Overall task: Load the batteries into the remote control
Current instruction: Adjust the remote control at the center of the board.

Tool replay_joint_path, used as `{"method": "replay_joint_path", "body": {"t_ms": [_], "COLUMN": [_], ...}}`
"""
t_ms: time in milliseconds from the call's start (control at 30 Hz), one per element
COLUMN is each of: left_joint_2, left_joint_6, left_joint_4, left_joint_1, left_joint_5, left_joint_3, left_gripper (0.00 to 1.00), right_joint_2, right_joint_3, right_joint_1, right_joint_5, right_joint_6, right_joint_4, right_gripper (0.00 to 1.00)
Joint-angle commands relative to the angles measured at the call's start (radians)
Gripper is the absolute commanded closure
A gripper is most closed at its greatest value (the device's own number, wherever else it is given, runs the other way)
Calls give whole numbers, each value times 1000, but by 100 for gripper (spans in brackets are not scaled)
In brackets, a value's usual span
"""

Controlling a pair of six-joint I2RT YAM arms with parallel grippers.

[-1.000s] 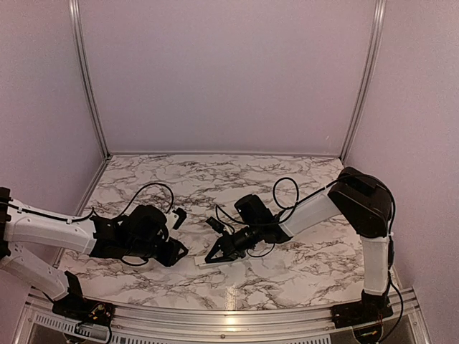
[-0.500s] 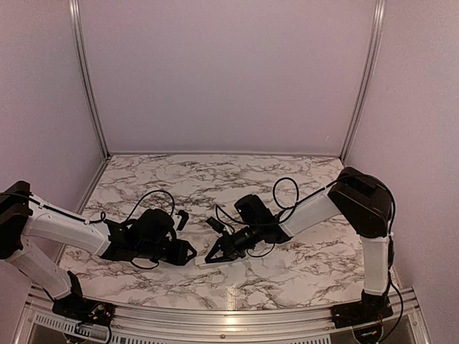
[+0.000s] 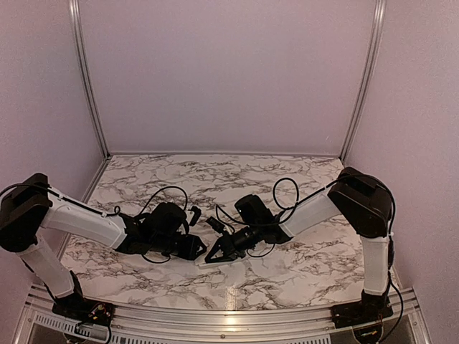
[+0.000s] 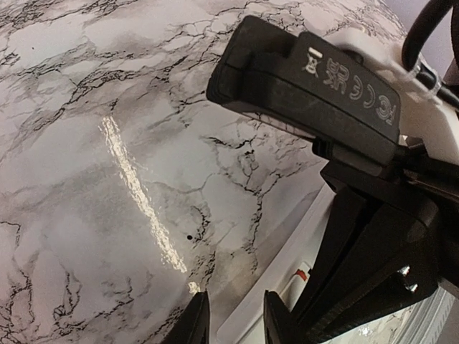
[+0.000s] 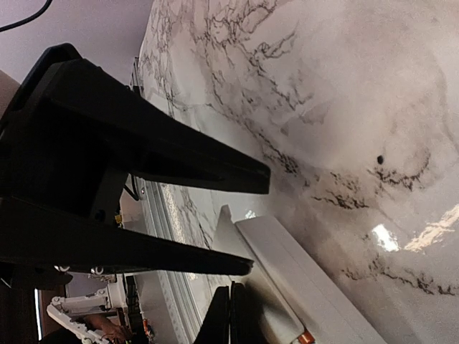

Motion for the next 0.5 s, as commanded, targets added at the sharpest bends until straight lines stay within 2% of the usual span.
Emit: {"method": "replay_joint_path", "body": {"t_ms": [0, 467], "left_joint_2": [33, 63], "left_joint_6": [38, 90], "left_joint_4": [-18, -45], "left_joint_1": [4, -25], "left_joint_5": [37, 61], "left_joint_3": [32, 55], "left_gripper": [74, 80], "right_joint_2": [-14, -42], "right_joint_3": [-15, -19], "right_joint_1": [8, 6], "right_joint_5": [14, 9], "right_joint_6": [6, 23], "right_joint_4": [1, 25], "right_gripper": [98, 98]}}
